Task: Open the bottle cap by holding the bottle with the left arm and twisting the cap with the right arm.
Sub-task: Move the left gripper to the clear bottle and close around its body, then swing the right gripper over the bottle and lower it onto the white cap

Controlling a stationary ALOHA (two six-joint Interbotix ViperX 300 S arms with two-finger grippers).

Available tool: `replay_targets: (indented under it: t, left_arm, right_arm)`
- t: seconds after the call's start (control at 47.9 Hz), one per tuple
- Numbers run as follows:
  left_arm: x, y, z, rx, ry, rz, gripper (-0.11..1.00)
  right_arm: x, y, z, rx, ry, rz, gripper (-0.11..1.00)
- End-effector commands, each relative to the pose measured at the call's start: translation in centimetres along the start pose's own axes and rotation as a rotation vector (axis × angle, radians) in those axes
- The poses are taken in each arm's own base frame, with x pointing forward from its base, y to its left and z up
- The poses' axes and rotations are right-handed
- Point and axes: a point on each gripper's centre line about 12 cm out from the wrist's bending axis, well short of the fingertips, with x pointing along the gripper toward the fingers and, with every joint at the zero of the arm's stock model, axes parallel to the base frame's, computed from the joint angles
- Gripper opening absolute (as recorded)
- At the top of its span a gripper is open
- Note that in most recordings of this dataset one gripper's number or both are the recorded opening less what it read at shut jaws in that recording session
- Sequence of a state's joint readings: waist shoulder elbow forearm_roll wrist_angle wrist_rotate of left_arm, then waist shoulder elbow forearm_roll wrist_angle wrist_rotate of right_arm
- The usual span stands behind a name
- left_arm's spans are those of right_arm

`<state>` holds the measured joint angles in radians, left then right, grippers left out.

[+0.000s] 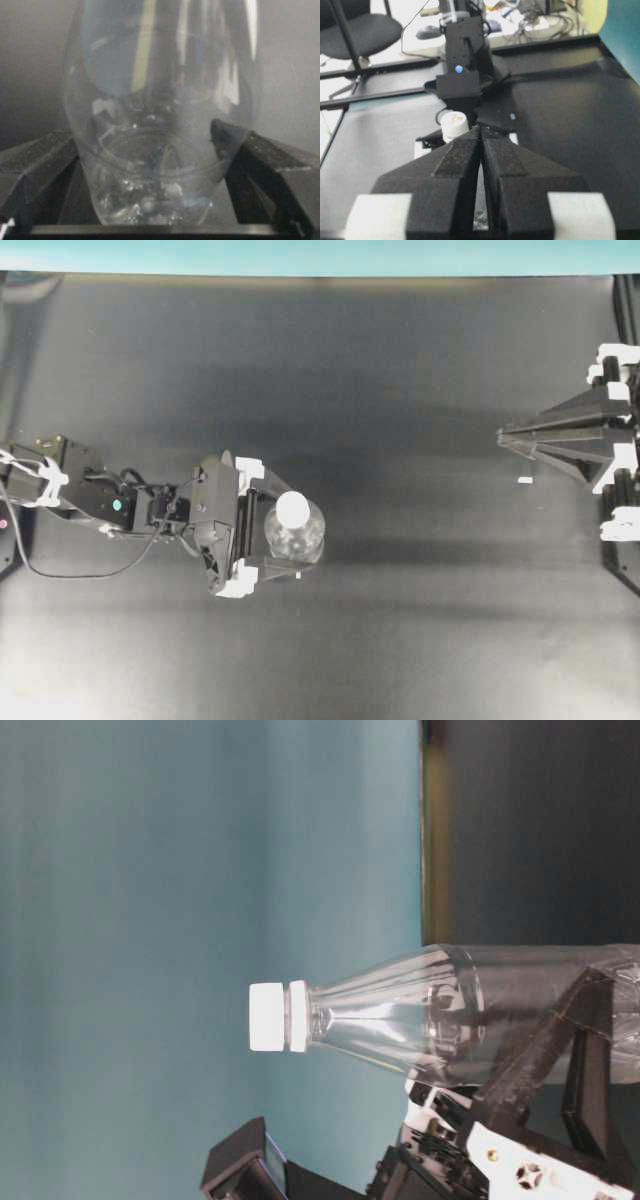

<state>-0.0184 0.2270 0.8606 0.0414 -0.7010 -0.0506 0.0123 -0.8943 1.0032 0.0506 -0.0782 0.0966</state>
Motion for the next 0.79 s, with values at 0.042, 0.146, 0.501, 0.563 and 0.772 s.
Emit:
replay_targets:
  t: [0.042,0.146,0.501,0.563,0.772]
  left_arm:
    - [0.4,-0.1,-0.9,-0.001,0.026,-0.003,0.98]
    - [0.4,0.0,-1.1,-0.001,0.029,-0.003,0.98]
    - [0.5,-0.5,-1.0,0.012,0.022,-0.015,0.82]
    - [0.5,-0.5,-1.0,0.012,0.023,-0.014,0.82]
    - [0.5,-0.6,-1.0,0.012,0.023,-0.016,0.82]
  right_arm:
    - [0.4,0.1,1.5,0.017,-0.031,-0.001,0.0]
    - [1.0,0.5,2.3,0.021,-0.014,0.009,0.0]
    - [8.1,2.7,3.9,0.095,0.417,0.008,0.0]
    - [9.5,2.9,3.6,0.091,0.52,-0.005,0.0]
    - [13.9,3.2,2.6,0.093,0.733,-0.036,0.0]
